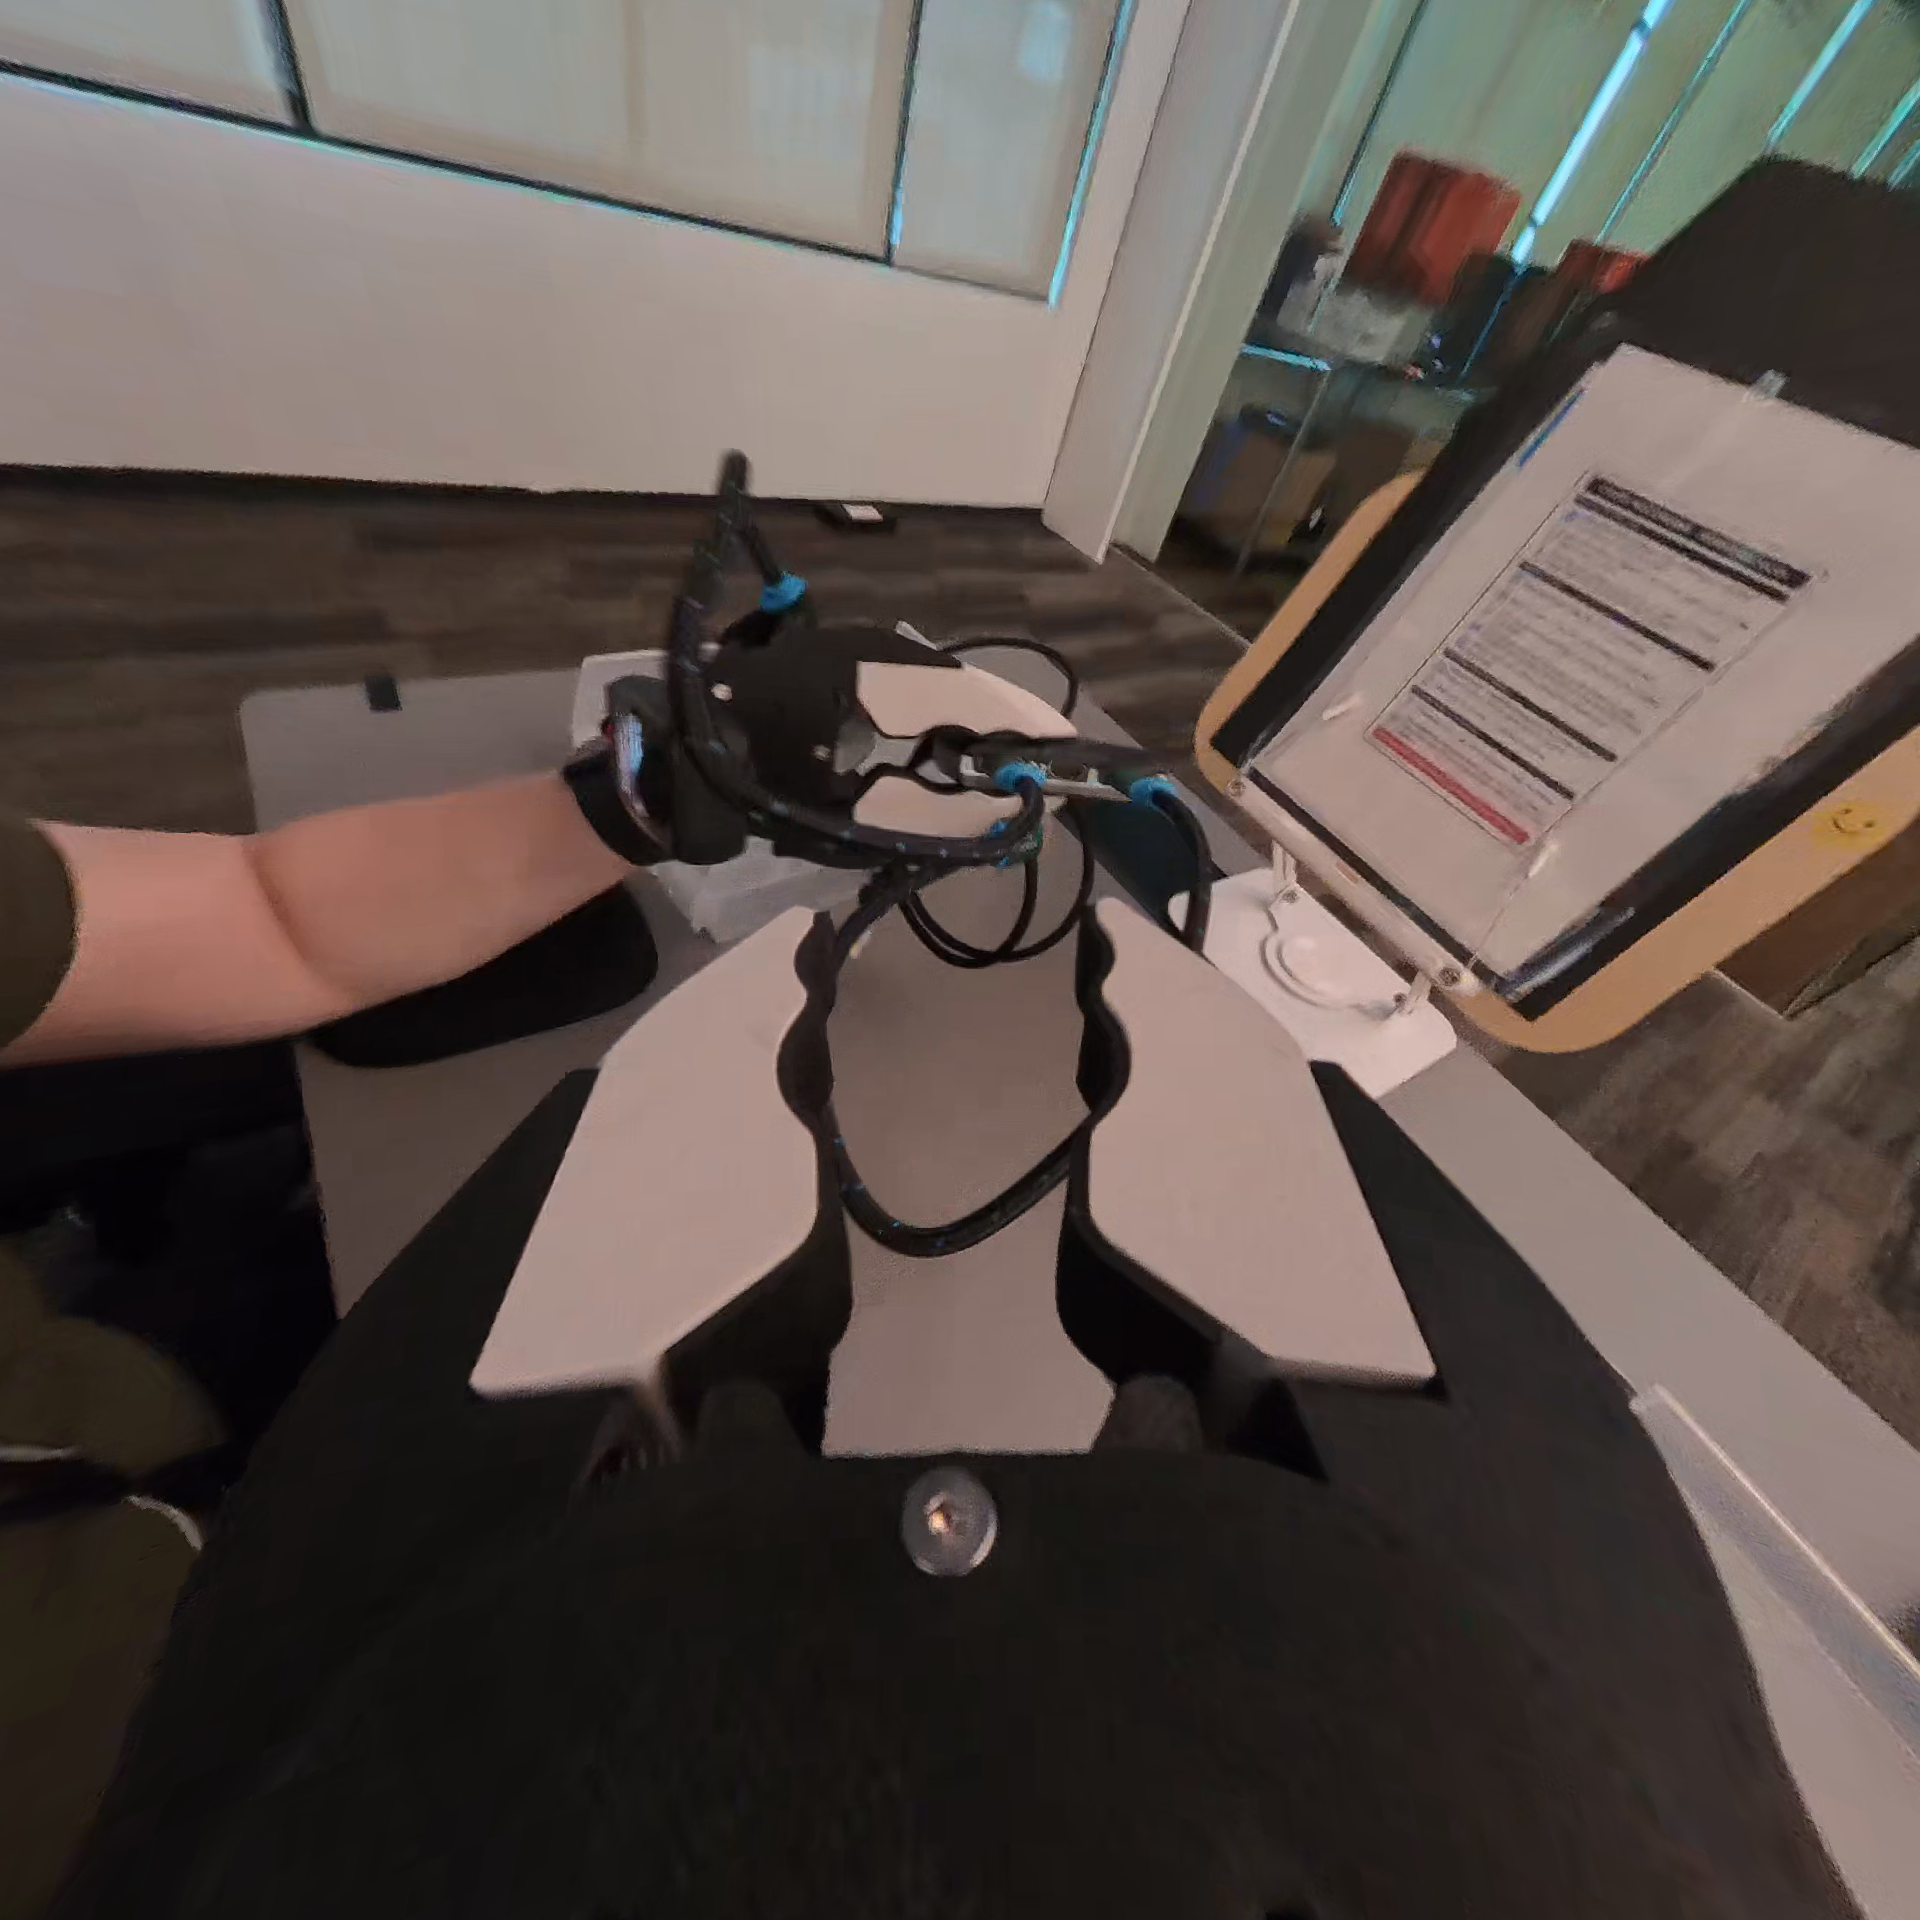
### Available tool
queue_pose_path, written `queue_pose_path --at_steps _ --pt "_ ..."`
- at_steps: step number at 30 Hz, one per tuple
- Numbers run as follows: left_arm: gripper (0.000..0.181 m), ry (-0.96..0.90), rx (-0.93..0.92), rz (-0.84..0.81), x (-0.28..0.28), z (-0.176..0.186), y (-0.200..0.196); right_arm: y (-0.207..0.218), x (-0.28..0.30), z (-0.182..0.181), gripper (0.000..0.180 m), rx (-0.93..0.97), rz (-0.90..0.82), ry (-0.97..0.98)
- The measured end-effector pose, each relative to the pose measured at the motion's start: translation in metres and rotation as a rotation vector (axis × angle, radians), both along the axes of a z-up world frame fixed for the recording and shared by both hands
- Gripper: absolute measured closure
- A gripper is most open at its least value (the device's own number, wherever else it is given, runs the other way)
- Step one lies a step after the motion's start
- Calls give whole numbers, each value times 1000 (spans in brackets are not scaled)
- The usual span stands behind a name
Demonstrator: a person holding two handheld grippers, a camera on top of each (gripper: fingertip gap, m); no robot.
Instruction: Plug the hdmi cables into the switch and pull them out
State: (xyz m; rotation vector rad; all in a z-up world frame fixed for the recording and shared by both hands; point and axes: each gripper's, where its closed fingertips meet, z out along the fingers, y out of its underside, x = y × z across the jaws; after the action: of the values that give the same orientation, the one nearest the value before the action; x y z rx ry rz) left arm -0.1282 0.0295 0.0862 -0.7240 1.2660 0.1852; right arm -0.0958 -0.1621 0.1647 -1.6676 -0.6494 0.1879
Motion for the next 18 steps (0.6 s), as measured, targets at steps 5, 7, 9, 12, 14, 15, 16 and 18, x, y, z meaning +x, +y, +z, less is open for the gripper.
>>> queue_pose_path --at_steps 5,7,9,12,14,15,16,18 --pt "159 -18 13 14 -2 6 -3 49 -11 -21 136 -80 -24 24" --pt "159 -8 28 29 -2 5 -2 64 -15 -33 136 -116 -20 9" --pt "159 5 35 35 0 2 -1 75 -18 -42 136 -137 -21 4" --pt "160 11 24 37 3 -2 -1 89 -25 -47 137 -129 -21 27" --pt "160 11 25 34 5 -3 -3 98 -27 -54 136 -134 -38 18" --pt "160 12 31 32 5 -3 -4 102 -26 -58 137 -146 -52 9" --pt "159 18 42 35 6 -3 -5 106 -24 -64 137 -163 -77 -10" --pt "159 29 63 44 8 -3 -7 117 -10 -73 138 -168 -181 -71"
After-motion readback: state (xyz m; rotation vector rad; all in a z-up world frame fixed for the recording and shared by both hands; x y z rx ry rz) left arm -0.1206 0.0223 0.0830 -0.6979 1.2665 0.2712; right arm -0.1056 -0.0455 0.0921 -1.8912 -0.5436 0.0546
